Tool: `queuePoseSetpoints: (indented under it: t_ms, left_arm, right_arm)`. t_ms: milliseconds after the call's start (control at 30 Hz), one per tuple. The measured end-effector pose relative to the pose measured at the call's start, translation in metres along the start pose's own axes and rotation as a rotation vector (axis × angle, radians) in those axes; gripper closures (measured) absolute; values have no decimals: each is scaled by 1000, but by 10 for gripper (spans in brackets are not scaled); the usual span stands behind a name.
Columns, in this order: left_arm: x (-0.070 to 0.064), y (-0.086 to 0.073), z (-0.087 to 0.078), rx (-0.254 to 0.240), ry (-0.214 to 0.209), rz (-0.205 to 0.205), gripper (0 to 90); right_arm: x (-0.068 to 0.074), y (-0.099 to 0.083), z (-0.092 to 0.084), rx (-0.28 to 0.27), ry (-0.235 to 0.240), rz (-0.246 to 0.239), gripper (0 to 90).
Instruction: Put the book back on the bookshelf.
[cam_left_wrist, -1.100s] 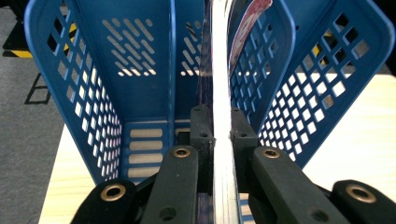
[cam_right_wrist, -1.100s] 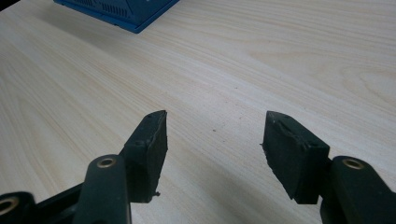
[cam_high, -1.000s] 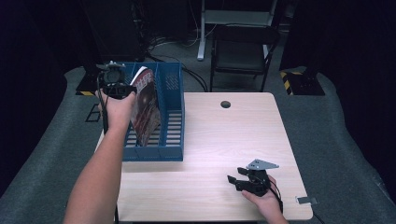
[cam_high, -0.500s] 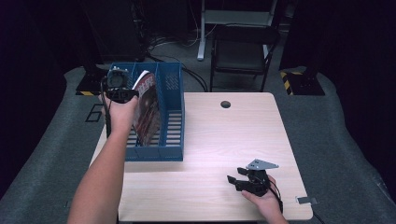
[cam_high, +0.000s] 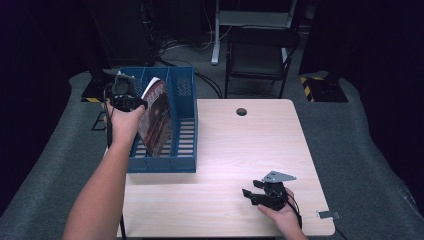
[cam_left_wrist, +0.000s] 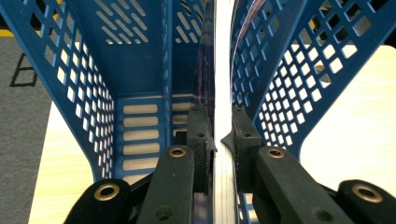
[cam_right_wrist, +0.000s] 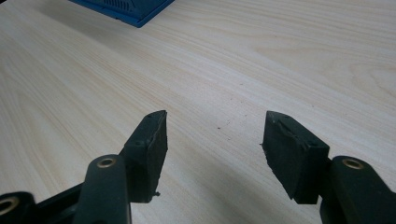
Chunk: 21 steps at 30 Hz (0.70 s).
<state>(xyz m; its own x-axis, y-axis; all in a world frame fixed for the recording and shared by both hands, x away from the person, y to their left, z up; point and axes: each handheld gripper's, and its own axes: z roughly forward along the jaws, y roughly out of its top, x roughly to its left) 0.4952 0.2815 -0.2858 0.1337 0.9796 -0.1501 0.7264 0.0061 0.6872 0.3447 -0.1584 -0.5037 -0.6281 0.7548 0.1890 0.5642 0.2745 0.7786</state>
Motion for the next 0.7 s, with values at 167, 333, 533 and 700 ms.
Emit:
queuePoseSetpoints:
  t_ms: [167,333,533,700]
  left_arm:
    - [-1,2,-5,20,-7,18,798]
    - [-2,3,-9,28,-12,12,798]
    - [-2,4,-12,51,-17,7,798]
    - [-4,4,-16,63,-9,28,800]
  right_arm:
    - [1,0,0,9,-1,6,398]
    - [0,0,0,10,-4,5,397]
    - [1,0,0,10,-3,4,397]
    - [1,0,0,10,0,7,397]
